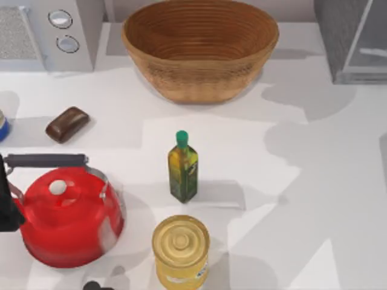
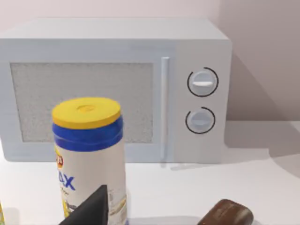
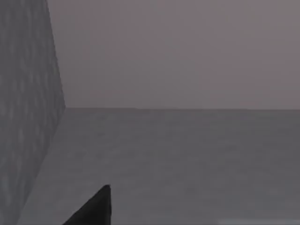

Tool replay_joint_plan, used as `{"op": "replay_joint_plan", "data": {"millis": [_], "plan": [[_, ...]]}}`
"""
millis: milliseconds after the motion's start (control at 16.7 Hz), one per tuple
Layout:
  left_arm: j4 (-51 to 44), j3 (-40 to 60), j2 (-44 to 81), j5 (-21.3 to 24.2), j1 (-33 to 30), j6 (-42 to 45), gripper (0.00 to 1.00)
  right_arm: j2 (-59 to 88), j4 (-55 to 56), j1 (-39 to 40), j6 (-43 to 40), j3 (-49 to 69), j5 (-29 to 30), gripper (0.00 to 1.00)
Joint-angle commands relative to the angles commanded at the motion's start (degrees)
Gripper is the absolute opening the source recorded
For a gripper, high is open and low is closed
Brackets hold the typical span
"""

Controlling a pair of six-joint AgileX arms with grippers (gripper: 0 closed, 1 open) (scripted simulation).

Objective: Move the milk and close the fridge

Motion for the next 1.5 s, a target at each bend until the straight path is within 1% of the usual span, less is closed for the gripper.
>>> {"op": "replay_joint_plan", "data": {"millis": [120, 300, 780, 1020, 1260, 1500], "plan": [[0.00, 0.00, 0.00, 0.00, 0.00, 0.00, 1.00, -7.85, -2.42, 0.79, 0.21, -4.44, 0.51, 1.00], [0.00, 0.00, 0.00, 0.00, 0.00, 0.00, 1.00, -23.80, -7.08, 2.26, 0.53, -13.00, 1.58, 1.00], [0.00, 0.00, 0.00, 0.00, 0.00, 0.00, 1.00, -76.71, -22.70, 6.71, 1.02, -41.63, 5.61, 1.00], [0.00, 0.00, 0.00, 0.00, 0.00, 0.00, 1.00, -99.39, -30.20, 8.59, 1.06, -55.25, 7.75, 1.00], [0.00, 0.00, 0.00, 0.00, 0.00, 0.00, 1.00, -113.46, -35.79, 9.89, 1.05, -65.33, 9.38, 1.00], [0.00, 0.00, 0.00, 0.00, 0.00, 0.00, 1.00, -117.79, -37.82, 10.36, 1.04, -68.95, 9.96, 1.00]]}}
